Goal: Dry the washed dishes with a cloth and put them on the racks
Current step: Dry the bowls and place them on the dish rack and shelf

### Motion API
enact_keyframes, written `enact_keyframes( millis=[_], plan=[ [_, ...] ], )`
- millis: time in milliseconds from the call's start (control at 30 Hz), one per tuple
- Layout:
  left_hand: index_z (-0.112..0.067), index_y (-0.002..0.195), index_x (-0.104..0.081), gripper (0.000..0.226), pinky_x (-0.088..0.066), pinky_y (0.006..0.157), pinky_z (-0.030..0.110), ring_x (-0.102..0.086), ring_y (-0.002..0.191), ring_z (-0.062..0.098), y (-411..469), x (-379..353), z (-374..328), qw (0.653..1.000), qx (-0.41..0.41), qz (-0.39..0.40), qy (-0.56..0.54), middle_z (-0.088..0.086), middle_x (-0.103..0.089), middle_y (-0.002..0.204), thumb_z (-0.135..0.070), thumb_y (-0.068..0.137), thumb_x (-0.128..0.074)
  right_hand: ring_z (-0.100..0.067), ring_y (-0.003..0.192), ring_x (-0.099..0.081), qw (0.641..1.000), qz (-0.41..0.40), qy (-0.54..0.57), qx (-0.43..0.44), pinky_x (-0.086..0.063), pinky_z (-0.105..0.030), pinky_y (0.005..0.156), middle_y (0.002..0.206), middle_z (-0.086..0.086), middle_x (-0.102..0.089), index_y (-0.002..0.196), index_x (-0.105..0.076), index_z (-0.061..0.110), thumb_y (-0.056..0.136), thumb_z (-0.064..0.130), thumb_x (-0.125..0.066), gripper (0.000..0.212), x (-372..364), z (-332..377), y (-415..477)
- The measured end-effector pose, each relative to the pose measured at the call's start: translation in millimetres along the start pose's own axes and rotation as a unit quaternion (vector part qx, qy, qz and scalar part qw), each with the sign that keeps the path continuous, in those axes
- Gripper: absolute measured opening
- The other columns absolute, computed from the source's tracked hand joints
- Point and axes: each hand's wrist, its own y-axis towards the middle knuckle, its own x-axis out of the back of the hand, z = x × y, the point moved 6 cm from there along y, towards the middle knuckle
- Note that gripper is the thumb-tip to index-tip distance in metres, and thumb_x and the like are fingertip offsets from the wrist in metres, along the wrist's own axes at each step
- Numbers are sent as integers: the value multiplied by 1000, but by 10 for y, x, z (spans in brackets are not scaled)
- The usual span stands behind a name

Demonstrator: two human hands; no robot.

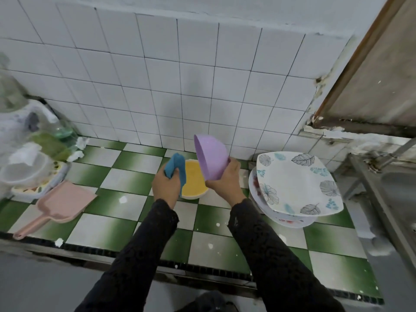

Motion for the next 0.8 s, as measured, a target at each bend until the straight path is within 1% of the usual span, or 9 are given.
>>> enact_keyframes(
  millis=[100,200,300,367,433,533,633,733,800],
  plan=[
    [-19,106,-59,10,-46,71,26,-58,88,21,53,35,27,1000,-4,4,-5,6,-64,96,-18,98,-55,-21,120,-34,1000,-17,13,-3,-44,-34,101,136,-6,-27,144,-23,6,67,10,-88,101,27,28,1],
    [-20,108,-58,10,-46,69,20,-57,86,18,82,47,32,1000,-4,1,-18,4,-62,96,-17,99,-55,-20,121,-36,994,-27,101,-28,-45,-32,103,136,-5,-26,145,-21,8,65,6,-90,105,71,-44,-26],
    [-13,117,-59,18,-43,51,5,-53,75,7,63,26,20,999,-11,-5,-31,4,-59,94,-15,100,-53,-29,124,-45,960,-14,265,-90,-56,-48,97,136,-8,-33,143,-20,15,68,0,-87,102,81,-186,-123],
    [-9,125,-58,25,-42,52,3,-53,75,4,54,-12,36,999,-14,-5,-36,7,-61,100,-15,101,-52,-29,122,-49,924,24,361,-123,-59,-47,92,132,-4,-37,140,-18,23,77,-9,-78,92,60,-241,-223],
    [-9,131,-57,31,-47,57,6,-56,79,7,38,-63,36,999,-16,-8,-50,10,-63,107,-16,101,-52,-31,121,-52,898,49,415,-133,-59,-46,90,130,0,-39,141,-16,29,81,-13,-72,92,68,-305,-313],
    [-18,134,-57,34,-57,81,27,-62,93,21,-16,-192,-5,998,-26,-9,-62,9,-66,113,-17,100,-55,-40,118,-59,852,80,490,-166,-59,-53,88,136,-7,-42,145,-20,31,80,-14,-71,94,34,-411,-401],
    [-20,133,-59,44,-51,90,20,-61,101,18,-119,-416,-178,991,-127,42,-22,1,-65,114,0,94,-57,-48,111,-62,804,113,549,-199,-57,-60,85,147,-21,-41,144,-29,27,72,-8,-74,92,3,-476,-471],
    [-6,132,-60,55,-45,107,44,-57,123,32,-179,-756,-254,925,-318,94,185,15,-62,131,13,80,-61,-52,110,-60,773,155,586,-187,-54,-65,88,149,-26,-41,145,-36,22,72,-9,-66,84,50,-511,-513],
    [-6,136,-56,54,-33,115,46,-47,134,33,-184,-951,-184,872,-337,151,321,16,-55,141,3,83,-62,-53,117,-57,764,159,602,-168,-51,-68,92,149,-26,-42,147,-40,20,71,-12,-58,84,115,-524,-512]
  ],
)
